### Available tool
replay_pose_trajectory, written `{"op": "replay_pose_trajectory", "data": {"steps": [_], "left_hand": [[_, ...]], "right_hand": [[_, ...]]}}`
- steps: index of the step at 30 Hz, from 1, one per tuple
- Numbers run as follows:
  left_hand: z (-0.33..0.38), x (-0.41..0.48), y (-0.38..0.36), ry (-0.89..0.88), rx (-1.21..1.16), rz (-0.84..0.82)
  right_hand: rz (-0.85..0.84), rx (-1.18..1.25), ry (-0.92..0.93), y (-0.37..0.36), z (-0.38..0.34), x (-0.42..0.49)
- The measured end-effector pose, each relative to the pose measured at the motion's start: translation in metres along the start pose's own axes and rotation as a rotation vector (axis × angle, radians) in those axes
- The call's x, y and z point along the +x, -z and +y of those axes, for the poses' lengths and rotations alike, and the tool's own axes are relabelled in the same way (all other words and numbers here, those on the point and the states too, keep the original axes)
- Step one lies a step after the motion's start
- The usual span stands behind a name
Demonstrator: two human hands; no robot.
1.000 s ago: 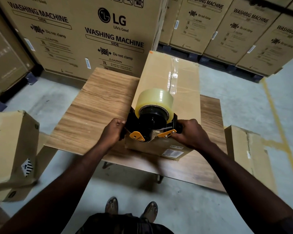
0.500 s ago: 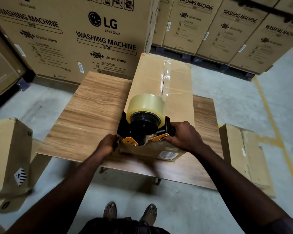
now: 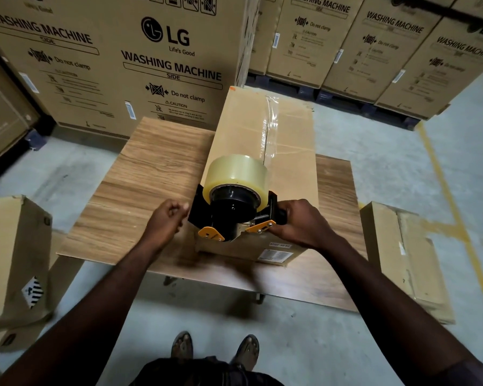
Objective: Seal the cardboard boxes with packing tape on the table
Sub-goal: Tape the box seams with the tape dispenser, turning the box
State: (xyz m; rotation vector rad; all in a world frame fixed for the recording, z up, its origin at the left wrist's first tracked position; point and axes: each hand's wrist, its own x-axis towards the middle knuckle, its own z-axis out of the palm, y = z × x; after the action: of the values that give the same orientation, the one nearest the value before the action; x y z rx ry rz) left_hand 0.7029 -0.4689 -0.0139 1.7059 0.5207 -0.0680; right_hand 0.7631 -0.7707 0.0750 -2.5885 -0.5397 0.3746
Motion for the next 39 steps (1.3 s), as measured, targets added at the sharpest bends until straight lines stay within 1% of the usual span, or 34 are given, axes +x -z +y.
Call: {"op": "replay_pose_trajectory", "data": {"steps": [2,5,12,14,18,20,23,25,27,30,33,36,39], "left_hand": [[0.022,-0.004,-0.005,-0.094,-0.082,-0.024],[0.032,-0.013,-0.015,-0.177,-0.009,-0.034],[0.020,-0.012,-0.016,-0.249,0.115,0.078],[0.020,-0.012,-0.016,-0.284,0.120,0.111],[0.019,-0.011,-0.018,-0.306,0.162,0.129],[0.021,-0.013,-0.018,-0.344,0.253,0.160],[0.031,-0.023,-0.024,-0.520,0.529,0.217],[0.040,-0.036,-0.038,-0.582,0.716,0.197],[0.047,-0.046,-0.059,-0.604,0.792,0.116],[0.051,-0.051,-0.090,-0.627,0.781,-0.016],[0.050,-0.046,-0.098,-0.573,0.719,-0.039],[0.042,-0.044,-0.092,-0.594,0.617,-0.077],[0.039,-0.042,-0.090,-0.592,0.580,-0.086]], "right_hand": [[-0.078,0.062,-0.022,0.002,0.003,0.005],[-0.169,0.083,-0.022,0.004,0.006,0.011],[-0.103,-0.028,0.008,0.006,0.012,0.000],[-0.079,-0.044,0.000,0.015,0.028,-0.009],[-0.057,0.009,0.002,0.032,0.083,-0.035],[-0.057,0.037,0.000,0.032,0.103,-0.043],[-0.044,0.054,0.001,0.023,0.116,-0.041],[-0.038,0.062,0.013,0.019,0.119,-0.038],[-0.044,0.101,-0.004,0.017,0.121,-0.037],[-0.051,0.128,-0.002,0.015,0.123,-0.039],[-0.036,0.169,0.022,0.014,0.124,-0.041],[-0.008,0.207,0.033,0.012,0.126,-0.045],[-0.005,0.181,0.025,0.016,0.134,-0.053]]}}
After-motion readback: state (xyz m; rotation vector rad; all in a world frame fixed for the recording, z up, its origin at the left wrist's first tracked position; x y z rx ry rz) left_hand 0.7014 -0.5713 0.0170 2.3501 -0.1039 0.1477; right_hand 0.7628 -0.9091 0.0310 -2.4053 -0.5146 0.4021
